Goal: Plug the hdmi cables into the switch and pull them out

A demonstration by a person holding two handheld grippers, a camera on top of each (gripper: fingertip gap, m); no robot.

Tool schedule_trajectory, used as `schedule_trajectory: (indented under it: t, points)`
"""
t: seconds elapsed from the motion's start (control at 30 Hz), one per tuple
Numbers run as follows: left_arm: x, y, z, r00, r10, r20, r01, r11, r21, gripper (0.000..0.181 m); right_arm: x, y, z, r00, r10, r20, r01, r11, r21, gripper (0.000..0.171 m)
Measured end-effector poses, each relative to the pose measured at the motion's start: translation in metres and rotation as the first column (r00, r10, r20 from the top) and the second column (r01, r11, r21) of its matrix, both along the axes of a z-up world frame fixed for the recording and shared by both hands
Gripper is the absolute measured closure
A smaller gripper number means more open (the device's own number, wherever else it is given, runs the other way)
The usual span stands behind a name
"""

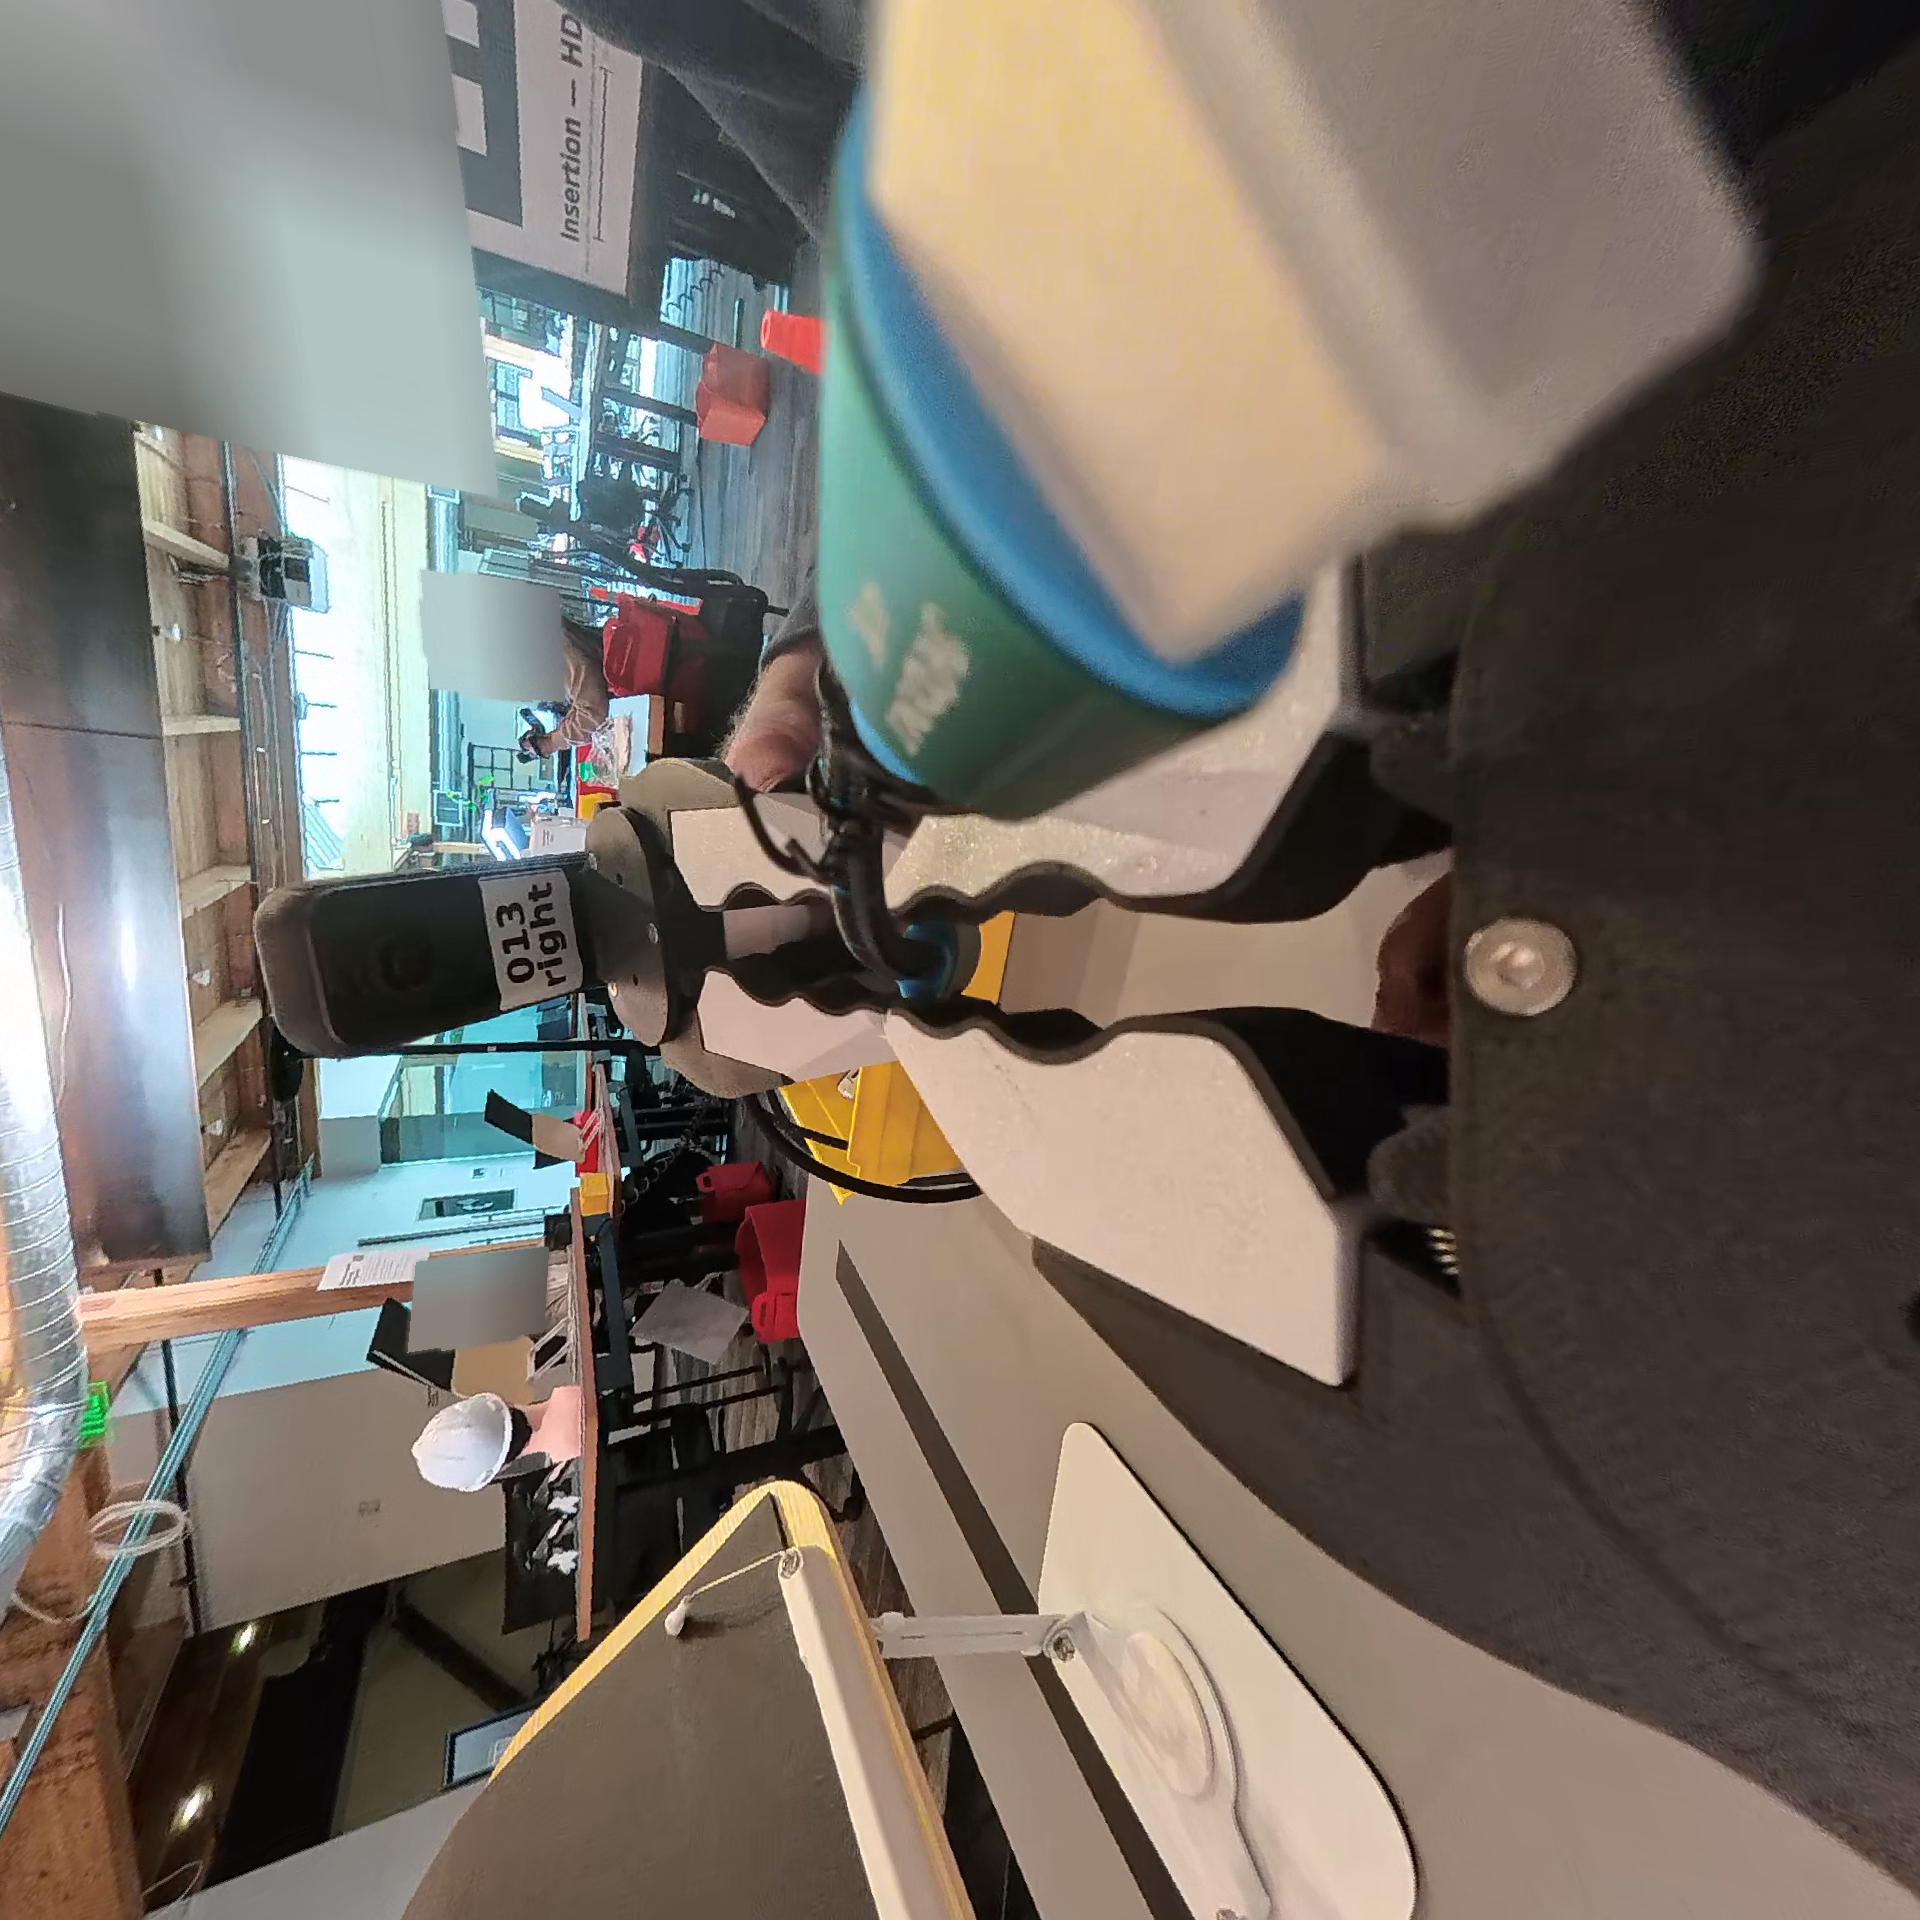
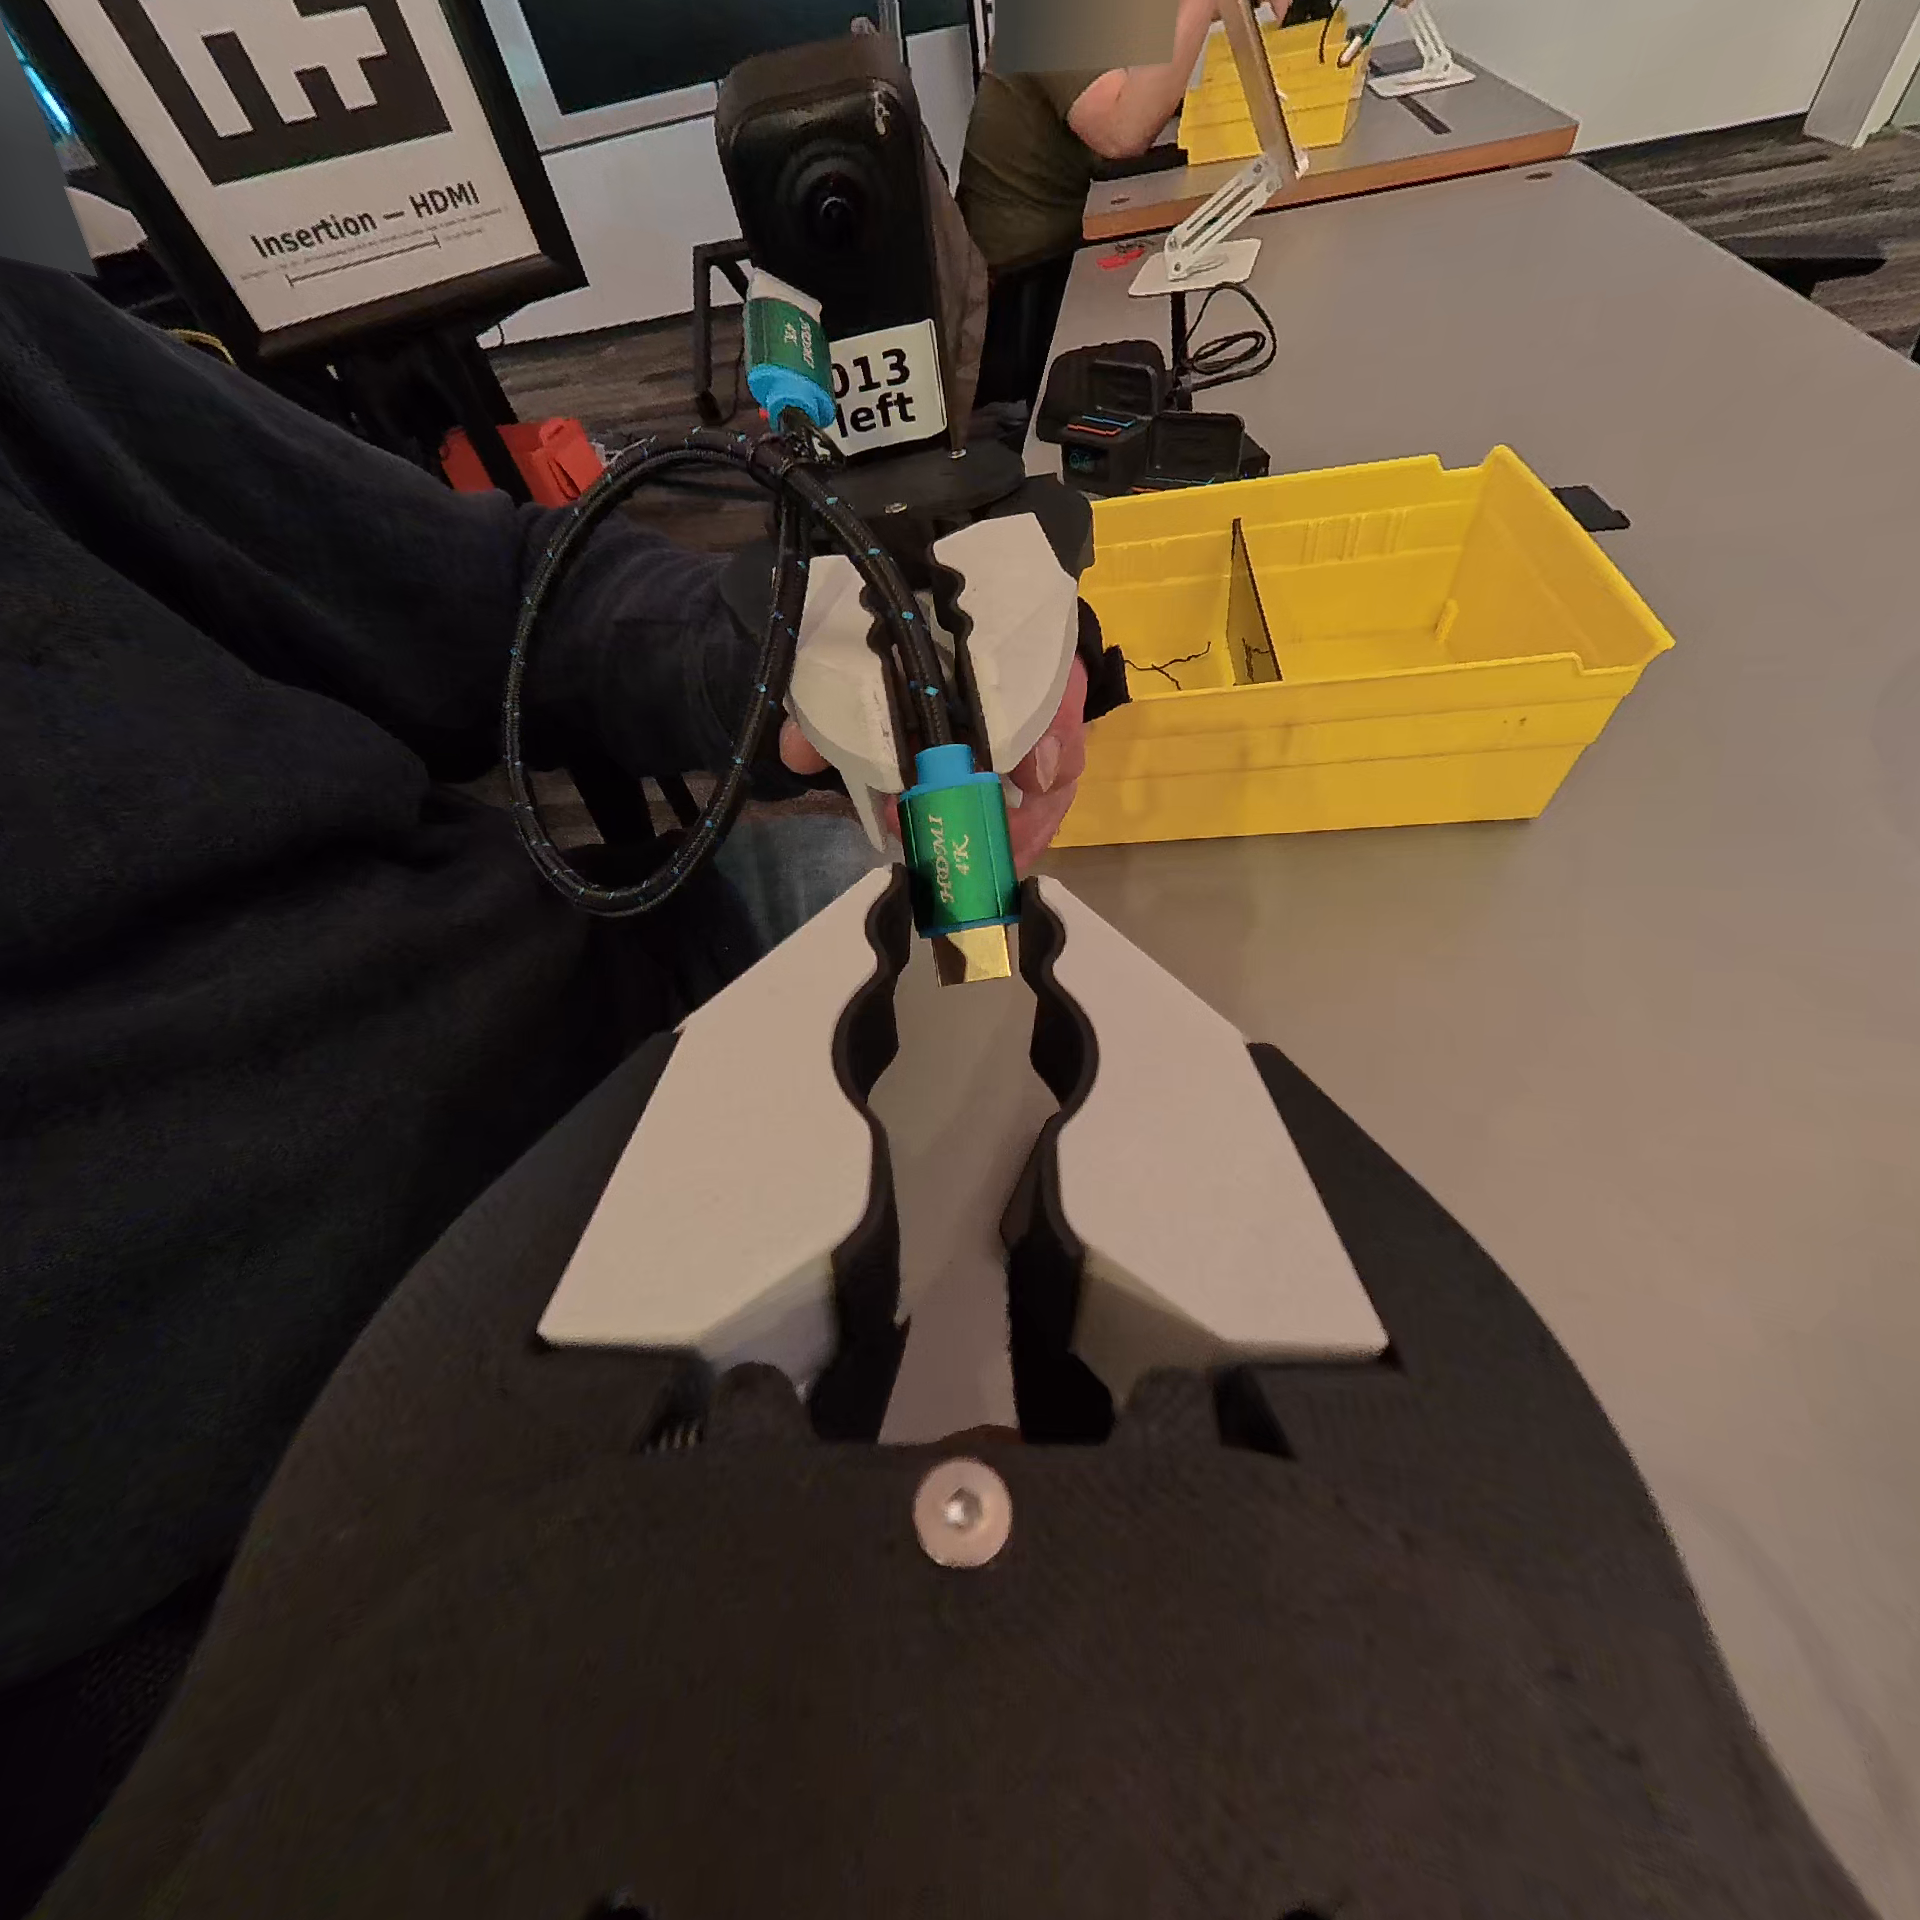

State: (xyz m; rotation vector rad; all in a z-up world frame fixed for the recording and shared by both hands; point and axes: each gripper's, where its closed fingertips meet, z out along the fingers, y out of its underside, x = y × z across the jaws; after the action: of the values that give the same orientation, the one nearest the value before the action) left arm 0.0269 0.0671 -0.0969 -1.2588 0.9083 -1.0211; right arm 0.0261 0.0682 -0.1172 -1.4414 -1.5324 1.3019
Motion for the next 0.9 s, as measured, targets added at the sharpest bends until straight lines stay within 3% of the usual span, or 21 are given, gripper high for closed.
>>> schedule_trajectory:
  t: [0.4, 0.5, 0.67, 0.77, 0.9]
  points:
    - [-0.004, 0.004, 0.007, 0.996, 0.034, 0.077, -0.032, 0.999, -0.026, 0.171, -0.002, 0.004, 0.013, 0.993, -0.028, -0.115, 0.028, 1.0, -0.003, 0.152]
    - [-0.007, 0.008, 0.008, 0.99, 0.055, 0.129, -0.046, 0.996, -0.074, 0.171, -0.006, 0.003, 0.021, 0.981, -0.043, -0.189, 0.046, 0.999, 0.014, 0.141]
    - [-0.007, 0.011, 0.005, 0.98, 0.07, 0.187, -0.045, 0.989, -0.138, 0.171, -0.013, 0.011, 0.014, 0.979, -0.13, -0.156, 0.159, 0.969, 0.188, 0.137]
    - [-0.009, 0.014, 0.008, 0.972, 0.097, 0.216, -0.062, 0.985, -0.162, 0.171, -0.015, 0.022, 0.001, 0.962, -0.264, -0.071, 0.267, 0.849, 0.456, 0.138]
    - [-0.01, 0.014, 0.013, 0.966, 0.117, 0.231, -0.077, 0.982, -0.175, 0.171, -0.016, 0.033, 0.003, 0.9, -0.426, -0.09, 0.35, 0.583, 0.734, 0.155]
